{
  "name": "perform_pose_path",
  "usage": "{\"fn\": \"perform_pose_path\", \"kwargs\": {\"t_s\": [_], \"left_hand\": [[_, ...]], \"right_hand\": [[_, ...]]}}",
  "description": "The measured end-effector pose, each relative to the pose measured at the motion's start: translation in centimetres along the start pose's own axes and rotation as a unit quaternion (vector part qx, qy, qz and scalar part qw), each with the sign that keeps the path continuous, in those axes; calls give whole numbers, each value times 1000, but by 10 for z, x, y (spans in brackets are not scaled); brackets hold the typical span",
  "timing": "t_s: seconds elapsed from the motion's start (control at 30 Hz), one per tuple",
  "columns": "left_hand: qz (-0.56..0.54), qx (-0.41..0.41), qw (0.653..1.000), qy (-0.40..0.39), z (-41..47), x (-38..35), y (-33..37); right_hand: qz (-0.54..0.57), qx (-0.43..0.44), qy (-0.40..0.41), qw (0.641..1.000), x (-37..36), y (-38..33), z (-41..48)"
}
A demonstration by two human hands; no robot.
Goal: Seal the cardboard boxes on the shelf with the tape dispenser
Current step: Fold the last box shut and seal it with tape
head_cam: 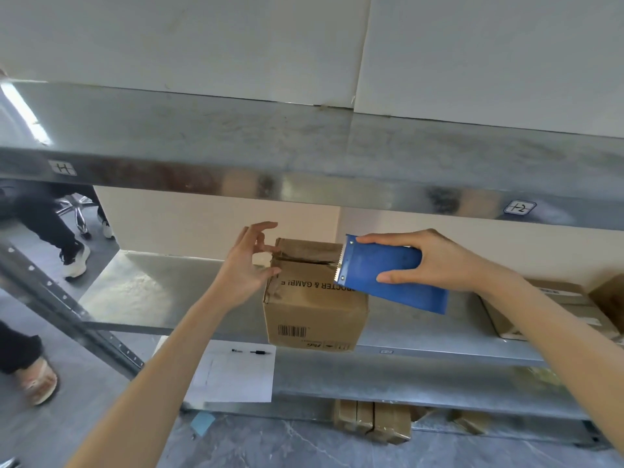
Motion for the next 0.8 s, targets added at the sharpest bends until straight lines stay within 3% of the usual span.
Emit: {"fn": "perform_pose_path", "kwargs": {"t_s": [0.6,0.7,0.8], "left_hand": [[2,31,999,11,-6,-5,-24],[-54,71,996,-16,0,0,-38],[-178,154,972,-2,5,10,-55]], "right_hand": [[61,-50,-92,993,-21,39,40],[64,-60,-100,991,-21,42,42],[59,-61,-109,990,-23,41,43]]}}
Point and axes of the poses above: each hand's wrist, its own z-axis towards the middle knuckle, its own x-axis out of the back of the hand, y = z × x, the point moved 10 cm from there along z, towards the middle knuckle, and after that the axes turned 11 degrees about x, right-handed, at the moved point
